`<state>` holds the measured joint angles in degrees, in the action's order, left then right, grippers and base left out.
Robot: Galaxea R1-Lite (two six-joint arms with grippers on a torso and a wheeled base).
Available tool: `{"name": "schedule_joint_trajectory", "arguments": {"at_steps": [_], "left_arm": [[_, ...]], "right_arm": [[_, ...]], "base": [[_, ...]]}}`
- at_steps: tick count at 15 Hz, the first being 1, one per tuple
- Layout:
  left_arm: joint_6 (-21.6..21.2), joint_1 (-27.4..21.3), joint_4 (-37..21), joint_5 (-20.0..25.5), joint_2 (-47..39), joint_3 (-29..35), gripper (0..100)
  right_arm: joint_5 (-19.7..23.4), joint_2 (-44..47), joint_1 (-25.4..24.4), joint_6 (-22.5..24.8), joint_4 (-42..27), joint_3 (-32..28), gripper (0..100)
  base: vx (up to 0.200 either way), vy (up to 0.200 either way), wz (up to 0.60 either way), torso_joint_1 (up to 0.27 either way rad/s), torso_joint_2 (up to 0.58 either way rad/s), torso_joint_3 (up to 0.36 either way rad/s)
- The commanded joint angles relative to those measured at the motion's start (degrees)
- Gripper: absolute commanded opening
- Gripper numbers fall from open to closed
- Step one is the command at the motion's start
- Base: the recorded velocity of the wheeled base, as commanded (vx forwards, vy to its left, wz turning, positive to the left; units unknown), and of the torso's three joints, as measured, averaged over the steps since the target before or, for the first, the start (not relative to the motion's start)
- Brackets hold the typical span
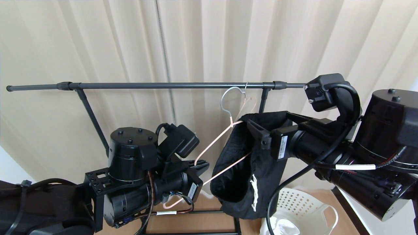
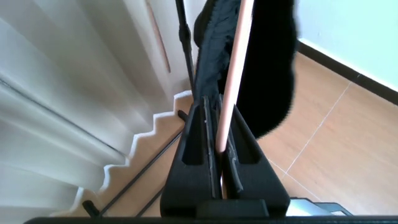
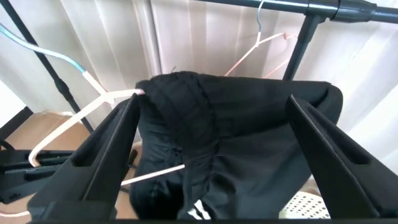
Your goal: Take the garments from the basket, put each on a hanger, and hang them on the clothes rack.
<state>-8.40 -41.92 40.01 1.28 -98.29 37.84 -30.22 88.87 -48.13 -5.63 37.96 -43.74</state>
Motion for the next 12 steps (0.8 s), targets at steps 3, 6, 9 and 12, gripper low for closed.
{"name": "schedule_joint_trajectory", "arguments": {"at_steps": [3, 6, 9, 12], "left_arm": [[1.02, 0.70, 3.58, 0.30, -0.14, -1.01, 0], [0.31, 1.76, 4.81, 1.80, 0.73, -3.83, 0], [-5.66, 7.29, 5.43, 9.53, 1.09, -5.41, 0], [-7.86, 11.16, 5.43, 15.95, 1.09, -5.85, 0]], "right_arm": [[-0.01, -0.54, -0.04, 0.09, -0.17, 0.67, 100], [0.60, -3.79, 1.11, 2.73, -0.70, 3.31, 100], [6.40, -8.71, 5.77, 14.77, -1.14, 5.51, 100], [16.16, -12.40, 10.42, 20.05, -9.05, 4.80, 100]], "base": [[0.000, 0.000, 0.00, 0.000, 0.00, 0.000], [0.000, 0.000, 0.00, 0.000, 0.00, 0.000], [0.000, 0.000, 0.00, 0.000, 0.00, 0.000], [0.000, 0.000, 0.00, 0.000, 0.00, 0.000]]}}
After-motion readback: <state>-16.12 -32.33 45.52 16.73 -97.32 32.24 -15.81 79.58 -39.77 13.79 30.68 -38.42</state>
